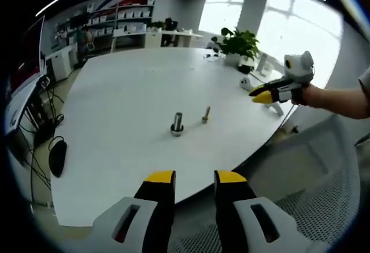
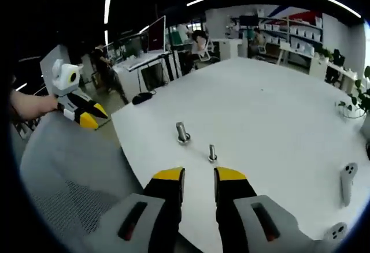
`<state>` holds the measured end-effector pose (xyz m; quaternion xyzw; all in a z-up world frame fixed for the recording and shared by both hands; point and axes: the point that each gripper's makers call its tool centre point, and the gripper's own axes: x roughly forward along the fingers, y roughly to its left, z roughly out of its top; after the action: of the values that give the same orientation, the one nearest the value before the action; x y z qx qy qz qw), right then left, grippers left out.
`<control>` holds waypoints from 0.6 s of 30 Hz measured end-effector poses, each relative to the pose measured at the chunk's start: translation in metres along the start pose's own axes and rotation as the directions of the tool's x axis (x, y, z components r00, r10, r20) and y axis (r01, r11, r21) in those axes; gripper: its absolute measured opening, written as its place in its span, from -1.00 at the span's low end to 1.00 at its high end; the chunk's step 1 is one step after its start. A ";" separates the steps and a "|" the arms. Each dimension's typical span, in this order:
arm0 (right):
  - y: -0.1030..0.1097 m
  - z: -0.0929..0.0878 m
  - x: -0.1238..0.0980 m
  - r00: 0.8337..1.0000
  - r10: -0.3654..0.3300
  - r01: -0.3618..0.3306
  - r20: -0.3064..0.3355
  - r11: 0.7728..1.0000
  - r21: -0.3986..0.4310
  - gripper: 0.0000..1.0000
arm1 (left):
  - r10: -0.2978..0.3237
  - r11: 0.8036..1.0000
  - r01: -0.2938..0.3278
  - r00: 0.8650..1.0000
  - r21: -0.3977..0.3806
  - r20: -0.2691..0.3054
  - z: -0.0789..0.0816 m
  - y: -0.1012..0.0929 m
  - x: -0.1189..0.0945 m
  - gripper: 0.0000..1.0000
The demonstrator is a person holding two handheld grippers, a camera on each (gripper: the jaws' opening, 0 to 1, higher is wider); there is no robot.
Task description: Place the washer onto the threaded stud by aligning its center hole with the stud, sliding it down to the base, and recovering from edge contact or off-axis alignment until the washer reaches the visible bottom stop.
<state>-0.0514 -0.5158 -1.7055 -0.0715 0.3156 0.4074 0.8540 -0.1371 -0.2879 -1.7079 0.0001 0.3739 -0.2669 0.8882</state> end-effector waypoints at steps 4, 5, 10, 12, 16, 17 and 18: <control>0.010 0.009 -0.017 0.998 -0.006 0.004 0.061 0.999 0.040 -0.53 | -0.002 1.000 0.002 1.000 0.001 0.002 0.000 0.000 0.000 -0.51; 0.012 0.009 -0.021 0.997 -0.016 0.013 0.070 0.999 0.035 -0.52 | 0.000 1.000 0.000 1.000 0.000 0.004 0.000 0.000 -0.001 -0.50; 0.020 0.015 -0.041 0.991 -0.048 0.041 0.127 0.997 0.058 -0.51 | 0.006 1.000 -0.006 0.999 -0.009 0.036 0.006 0.001 -0.002 -0.49; 0.023 0.016 -0.049 0.987 -0.062 0.054 0.147 0.997 0.060 -0.50 | 0.004 1.000 -0.004 0.999 -0.007 0.041 0.007 0.001 -0.002 -0.49; 0.030 0.014 -0.061 0.987 -0.049 0.040 0.154 0.997 0.063 -0.50 | 0.000 1.000 0.000 0.998 -0.002 0.057 0.010 0.000 -0.003 -0.49; 0.031 0.015 -0.064 0.984 -0.055 0.043 0.167 0.996 0.077 -0.50 | 0.002 1.000 -0.001 0.998 -0.004 0.064 0.011 0.001 -0.003 -0.49; 0.033 0.014 -0.069 0.982 -0.061 0.046 0.178 0.995 0.088 -0.50 | 0.003 1.000 -0.003 0.998 -0.006 0.068 0.012 0.001 -0.004 -0.49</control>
<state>-0.1015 -0.5330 -1.6488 -0.0071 0.2518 0.3755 0.8920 -0.1314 -0.2878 -1.6970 -0.0111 0.3443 -0.2643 0.9008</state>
